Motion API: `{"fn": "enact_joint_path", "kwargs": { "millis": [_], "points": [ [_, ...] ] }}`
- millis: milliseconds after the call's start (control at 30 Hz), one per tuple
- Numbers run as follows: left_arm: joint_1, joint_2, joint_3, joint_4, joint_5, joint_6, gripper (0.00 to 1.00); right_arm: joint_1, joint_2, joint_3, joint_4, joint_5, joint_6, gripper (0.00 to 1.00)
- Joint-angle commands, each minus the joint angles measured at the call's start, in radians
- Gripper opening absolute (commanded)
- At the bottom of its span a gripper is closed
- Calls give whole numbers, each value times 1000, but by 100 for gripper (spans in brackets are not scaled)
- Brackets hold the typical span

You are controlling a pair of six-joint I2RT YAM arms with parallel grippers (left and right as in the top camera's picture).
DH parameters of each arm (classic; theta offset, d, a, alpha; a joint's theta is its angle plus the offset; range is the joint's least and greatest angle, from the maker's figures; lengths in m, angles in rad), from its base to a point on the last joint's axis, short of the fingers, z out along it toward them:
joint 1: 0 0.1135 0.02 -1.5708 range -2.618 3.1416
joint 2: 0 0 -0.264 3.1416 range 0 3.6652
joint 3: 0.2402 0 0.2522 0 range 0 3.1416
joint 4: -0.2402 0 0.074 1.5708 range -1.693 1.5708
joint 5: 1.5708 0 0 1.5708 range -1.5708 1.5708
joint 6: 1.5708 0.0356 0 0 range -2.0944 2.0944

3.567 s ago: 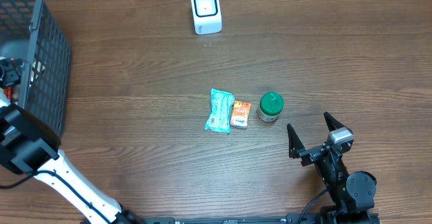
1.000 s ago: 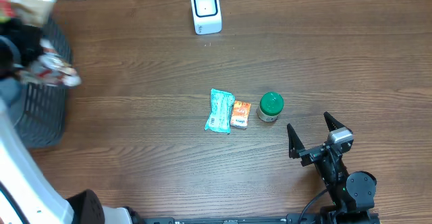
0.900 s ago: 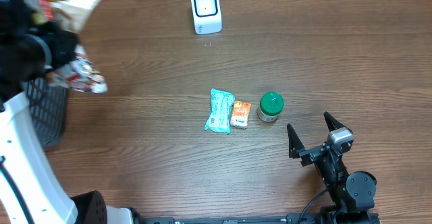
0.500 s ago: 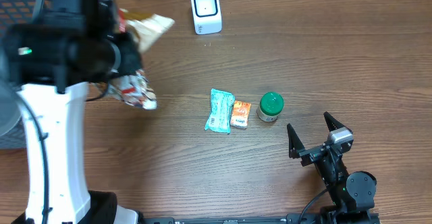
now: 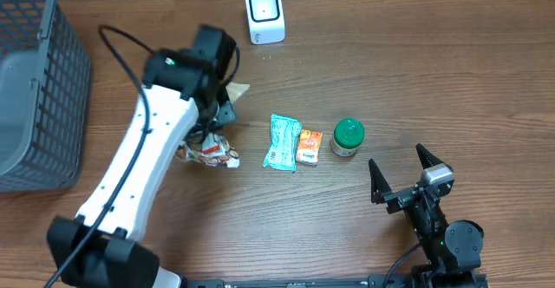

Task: Scan the item barcode
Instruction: 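Lift the clear bag of pens out and lower it onto the table, then hold the clear bag with the left gripper beside the wipes packet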

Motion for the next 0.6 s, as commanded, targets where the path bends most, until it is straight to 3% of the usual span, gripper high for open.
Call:
{"fn": "enact_joint_path", "kwargs": {
  "millis": [0, 333, 567],
  "points": [
    [-13, -2, -142, 91, -29, -47, 4, -6, -8, -11, 5, 10, 7, 100],
    [-38, -2, -440, 446, -28, 80, 4, -6, -8, -11, 5, 10, 7, 100],
    [-39, -2, -465, 509, 36, 97, 4, -6, -8, -11, 5, 10, 7, 100]
  ]
}}
